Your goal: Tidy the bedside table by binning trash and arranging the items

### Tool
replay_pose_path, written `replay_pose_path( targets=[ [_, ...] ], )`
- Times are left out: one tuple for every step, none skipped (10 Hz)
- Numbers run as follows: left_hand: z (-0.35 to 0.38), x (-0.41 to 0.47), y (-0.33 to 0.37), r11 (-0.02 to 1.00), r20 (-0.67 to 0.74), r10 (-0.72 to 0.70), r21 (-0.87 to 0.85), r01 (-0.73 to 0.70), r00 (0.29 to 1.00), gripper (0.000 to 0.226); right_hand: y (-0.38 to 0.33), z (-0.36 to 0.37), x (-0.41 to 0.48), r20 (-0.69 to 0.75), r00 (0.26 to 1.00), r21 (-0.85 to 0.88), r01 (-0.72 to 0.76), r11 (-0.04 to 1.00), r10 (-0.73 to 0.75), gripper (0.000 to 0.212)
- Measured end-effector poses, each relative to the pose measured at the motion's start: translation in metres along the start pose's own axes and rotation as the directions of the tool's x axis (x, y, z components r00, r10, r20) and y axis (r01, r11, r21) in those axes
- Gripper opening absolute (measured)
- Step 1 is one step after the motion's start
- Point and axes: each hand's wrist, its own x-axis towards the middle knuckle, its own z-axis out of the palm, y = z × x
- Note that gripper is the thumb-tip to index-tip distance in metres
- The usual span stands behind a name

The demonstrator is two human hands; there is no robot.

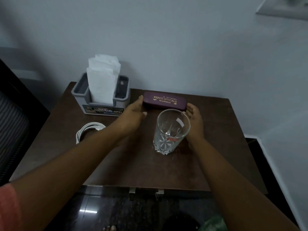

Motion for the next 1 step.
replay_pose_path(
  targets=[
    [0.0049,-0.0346,0.0167,0.985,-0.133,-0.030,-0.172,0.007,0.991,0.061,0.0067,-0.0081,-0.0151,-0.026,1.000,-0.063,-0.015,0.998,0.014,0.044]
  ],
)
